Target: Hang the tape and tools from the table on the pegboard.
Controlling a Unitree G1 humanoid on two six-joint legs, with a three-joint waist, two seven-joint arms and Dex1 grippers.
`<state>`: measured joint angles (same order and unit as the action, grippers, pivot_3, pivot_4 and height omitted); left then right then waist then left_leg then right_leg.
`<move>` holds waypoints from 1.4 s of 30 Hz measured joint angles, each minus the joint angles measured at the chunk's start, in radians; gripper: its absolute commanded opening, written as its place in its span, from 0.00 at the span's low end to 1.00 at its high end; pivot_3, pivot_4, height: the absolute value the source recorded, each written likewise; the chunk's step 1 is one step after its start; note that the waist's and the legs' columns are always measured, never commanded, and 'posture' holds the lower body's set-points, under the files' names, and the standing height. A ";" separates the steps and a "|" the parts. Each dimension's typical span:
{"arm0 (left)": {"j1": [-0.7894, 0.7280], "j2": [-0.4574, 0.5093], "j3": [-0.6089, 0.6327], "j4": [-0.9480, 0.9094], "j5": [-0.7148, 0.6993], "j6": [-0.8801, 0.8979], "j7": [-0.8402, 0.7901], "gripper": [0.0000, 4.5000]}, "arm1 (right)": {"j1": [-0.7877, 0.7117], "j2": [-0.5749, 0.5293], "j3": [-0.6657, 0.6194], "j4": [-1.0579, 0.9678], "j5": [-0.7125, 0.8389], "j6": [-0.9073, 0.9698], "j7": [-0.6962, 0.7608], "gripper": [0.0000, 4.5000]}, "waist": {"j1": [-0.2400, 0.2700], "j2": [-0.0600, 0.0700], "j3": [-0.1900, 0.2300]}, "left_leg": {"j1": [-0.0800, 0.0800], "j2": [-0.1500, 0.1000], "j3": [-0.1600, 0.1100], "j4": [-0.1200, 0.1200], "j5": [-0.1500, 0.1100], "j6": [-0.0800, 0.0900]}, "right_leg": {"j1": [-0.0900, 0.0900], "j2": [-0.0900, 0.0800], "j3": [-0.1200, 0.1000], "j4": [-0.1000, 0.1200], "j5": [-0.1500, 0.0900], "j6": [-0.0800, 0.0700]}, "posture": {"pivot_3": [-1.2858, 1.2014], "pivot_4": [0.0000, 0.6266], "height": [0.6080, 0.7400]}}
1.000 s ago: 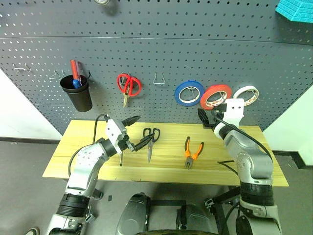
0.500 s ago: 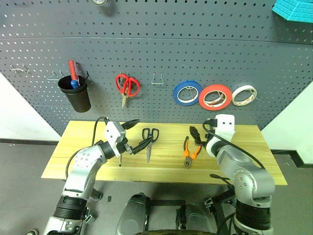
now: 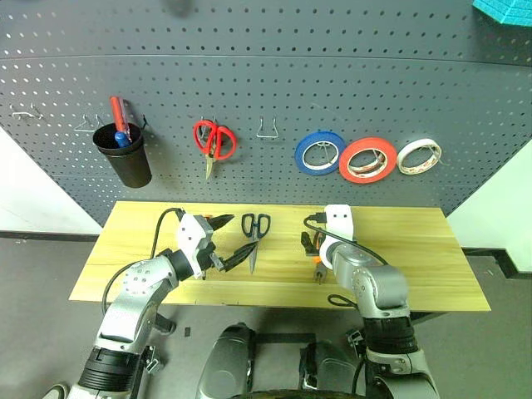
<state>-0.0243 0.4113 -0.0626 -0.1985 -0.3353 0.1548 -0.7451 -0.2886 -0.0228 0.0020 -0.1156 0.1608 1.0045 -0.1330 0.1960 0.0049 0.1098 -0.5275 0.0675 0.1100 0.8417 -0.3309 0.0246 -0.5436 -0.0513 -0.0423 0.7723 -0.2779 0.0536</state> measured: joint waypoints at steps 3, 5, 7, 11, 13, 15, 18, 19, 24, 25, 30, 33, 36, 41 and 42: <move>0.032 0.000 0.000 -0.028 0.001 0.015 0.014 1.00 | -0.012 -0.004 -0.003 0.030 -0.024 0.002 -0.009 1.00 | -0.008 0.001 0.013 | -0.001 0.000 0.000 0.000 0.000 0.000 | -0.001 0.000 0.000 0.000 0.000 0.000 | 0.65 0.29 0.37; 0.055 -0.001 -0.001 -0.041 0.003 0.016 0.025 1.00 | -0.016 -0.006 -0.015 0.049 -0.039 0.010 -0.019 1.00 | -0.017 0.000 0.019 | -0.002 0.000 0.000 0.000 0.000 0.000 | -0.001 0.000 0.000 0.000 0.000 0.000 | 0.65 0.29 0.37; 0.062 -0.001 -0.002 -0.048 0.006 0.017 0.030 1.00 | -0.027 -0.003 -0.032 0.072 -0.049 0.024 -0.034 1.00 | -0.023 0.000 0.023 | -0.002 0.000 0.000 0.000 0.000 0.000 | -0.001 0.000 0.000 0.000 0.000 0.000 | 0.65 0.29 0.37; 0.069 0.000 -0.002 -0.065 0.006 0.017 0.033 1.00 | -0.071 0.018 -0.064 0.104 -0.079 0.070 -0.079 1.00 | -0.028 0.003 0.029 | -0.002 0.000 0.000 0.000 0.000 0.000 | -0.002 0.000 0.000 0.000 0.000 0.000 | 0.65 0.28 0.37; 0.070 -0.001 -0.002 -0.066 0.008 0.017 0.034 1.00 | -0.091 0.026 -0.066 0.104 -0.083 0.084 -0.086 1.00 | -0.032 0.003 0.030 | -0.002 0.000 -0.001 0.000 0.000 0.000 | -0.002 0.000 0.000 0.000 0.000 0.000 | 0.65 0.28 0.37; 0.070 -0.001 -0.002 -0.066 0.009 0.017 0.036 1.00 | -0.112 0.035 -0.066 0.104 -0.090 0.107 -0.087 1.00 | -0.037 0.003 0.031 | -0.002 0.000 -0.001 -0.001 0.000 0.000 | -0.002 0.000 0.000 0.000 0.000 0.000 | 0.65 0.28 0.37; 0.070 -0.002 -0.002 -0.066 0.010 0.017 0.039 1.00 | -0.133 0.049 -0.070 0.103 -0.087 0.164 -0.074 1.00 | -0.045 0.002 0.032 | -0.002 0.000 -0.001 -0.001 0.000 0.000 | -0.002 0.000 0.000 0.000 0.000 0.000 | 0.65 0.28 0.37; 0.070 -0.002 -0.003 -0.066 0.010 0.016 0.039 1.00 | -0.134 0.054 -0.076 0.102 -0.085 0.185 -0.071 1.00 | -0.046 0.002 0.032 | -0.002 0.000 -0.001 -0.001 0.000 0.000 | -0.002 0.000 0.000 0.000 0.000 0.000 | 0.65 0.28 0.37; 0.070 -0.012 -0.004 -0.066 0.019 0.015 0.039 1.00 | -0.164 0.074 -0.133 0.061 -0.074 0.340 -0.056 1.00 | -0.047 0.003 0.033 | -0.003 0.001 -0.001 -0.001 0.000 0.000 | -0.003 0.000 0.000 0.000 0.000 0.000 | 0.64 0.28 0.37; 0.070 -0.015 -0.005 -0.066 0.019 0.015 0.039 1.00 | -0.166 0.075 -0.138 0.050 -0.074 0.363 -0.054 1.00 | -0.048 0.003 0.033 | -0.002 0.001 -0.001 -0.001 0.000 0.000 | -0.003 0.000 0.000 0.000 0.000 0.000 | 0.64 0.29 0.37; 0.072 -0.023 -0.012 -0.066 0.022 0.015 0.039 1.00 | -0.166 0.082 -0.150 0.041 -0.078 0.406 -0.043 1.00 | -0.049 0.005 0.035 | -0.003 0.001 -0.001 -0.001 0.000 0.000 | -0.003 0.000 0.000 -0.001 0.000 0.000 | 0.64 0.30 0.37; 0.081 -0.025 -0.023 -0.066 0.022 0.015 0.041 1.00 | -0.166 0.083 -0.150 0.041 -0.080 0.409 -0.040 1.00 | -0.050 0.005 0.037 | -0.003 0.001 -0.001 -0.002 0.000 0.000 | -0.003 -0.001 0.000 -0.001 0.000 0.000 | 0.64 0.30 0.37; 0.090 -0.025 -0.025 -0.067 0.022 0.015 0.047 1.00 | -0.165 0.087 -0.151 0.043 -0.085 0.408 -0.041 1.00 | -0.050 0.004 0.044 | -0.003 0.001 -0.001 -0.002 0.000 0.000 | -0.004 -0.001 0.000 -0.001 0.000 0.000 | 0.64 0.32 0.37; 0.105 -0.023 -0.025 -0.086 0.022 0.015 0.056 1.00 | -0.164 0.095 -0.155 0.075 -0.105 0.389 -0.047 1.00 | -0.051 0.005 0.055 | -0.003 0.001 -0.001 -0.002 0.000 0.000 | -0.004 -0.001 0.000 -0.001 0.000 0.000 | 0.64 0.34 0.37; 0.110 -0.022 -0.025 -0.091 0.022 0.016 0.057 1.00 | -0.164 0.098 -0.160 0.083 -0.108 0.383 -0.050 1.00 | -0.051 0.005 0.058 | -0.003 0.001 -0.001 -0.002 0.000 0.000 | -0.005 -0.001 0.000 -0.001 0.000 0.000 | 0.64 0.34 0.37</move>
<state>0.0858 0.3891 -0.0880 -0.2891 -0.3137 0.1705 -0.6886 -0.4531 0.0751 -0.1581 -0.0331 0.0524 1.3879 -0.1833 0.1452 0.0099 0.1676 -0.5310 0.0687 0.1089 0.8398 -0.3309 0.0247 -0.5481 -0.0527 -0.0422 0.7712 -0.2782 0.0537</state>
